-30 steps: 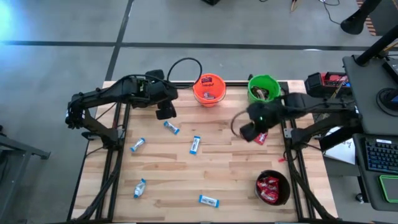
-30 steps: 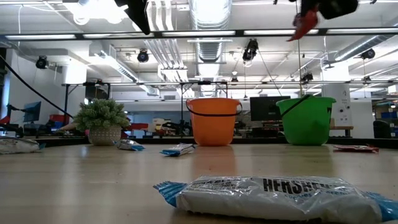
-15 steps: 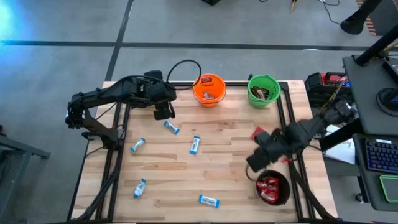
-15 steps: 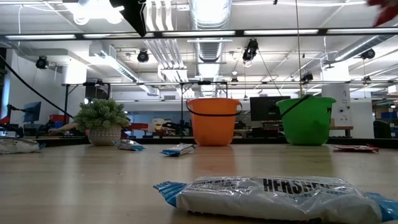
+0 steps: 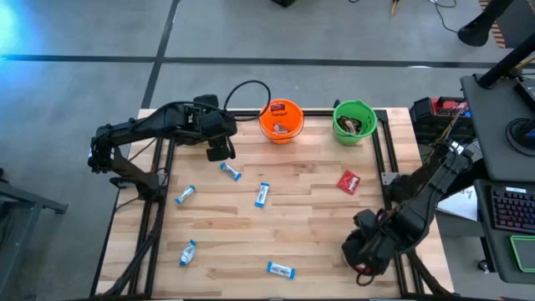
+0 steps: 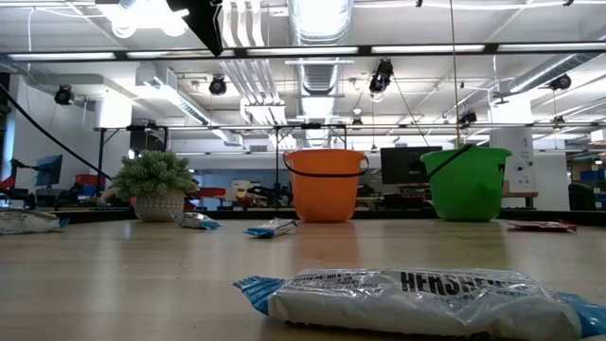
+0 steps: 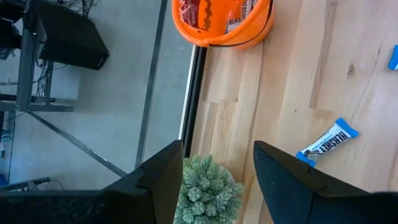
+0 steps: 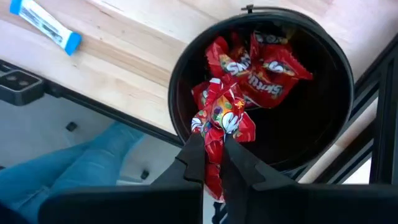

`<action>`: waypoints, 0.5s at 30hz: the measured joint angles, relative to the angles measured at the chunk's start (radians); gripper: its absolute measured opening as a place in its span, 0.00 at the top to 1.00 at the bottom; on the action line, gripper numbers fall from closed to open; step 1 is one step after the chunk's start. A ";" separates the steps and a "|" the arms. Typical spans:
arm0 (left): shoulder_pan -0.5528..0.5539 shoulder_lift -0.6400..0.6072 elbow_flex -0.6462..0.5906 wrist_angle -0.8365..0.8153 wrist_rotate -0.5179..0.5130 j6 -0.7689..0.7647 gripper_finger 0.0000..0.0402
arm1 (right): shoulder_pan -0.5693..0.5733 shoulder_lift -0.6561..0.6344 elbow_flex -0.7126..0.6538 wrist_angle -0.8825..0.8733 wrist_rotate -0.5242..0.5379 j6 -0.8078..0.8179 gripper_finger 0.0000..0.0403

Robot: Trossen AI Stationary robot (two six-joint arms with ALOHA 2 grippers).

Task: Organize candy in baskets
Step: Put the red chocolate into the black bucket, then put the white chocolate into the orange bucket

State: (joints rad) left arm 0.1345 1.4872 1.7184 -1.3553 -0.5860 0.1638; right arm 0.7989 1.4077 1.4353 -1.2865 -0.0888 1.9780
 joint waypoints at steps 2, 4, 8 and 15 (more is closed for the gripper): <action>0.000 0.000 0.000 0.000 0.000 0.000 0.56 | 0.007 0.009 0.000 0.000 -0.011 0.001 0.96; 0.000 0.000 0.000 0.000 0.000 0.000 0.56 | 0.007 0.017 0.000 0.000 -0.023 0.001 0.94; 0.000 0.000 0.000 -0.005 0.001 0.000 0.56 | 0.007 0.028 0.000 0.002 -0.024 -0.004 0.85; 0.000 0.000 0.000 -0.067 0.002 -0.009 0.56 | 0.006 0.028 0.000 0.001 -0.023 0.001 0.68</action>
State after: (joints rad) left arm 0.1347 1.4872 1.7184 -1.4222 -0.5845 0.1546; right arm 0.8051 1.4360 1.4357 -1.2854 -0.1116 1.9794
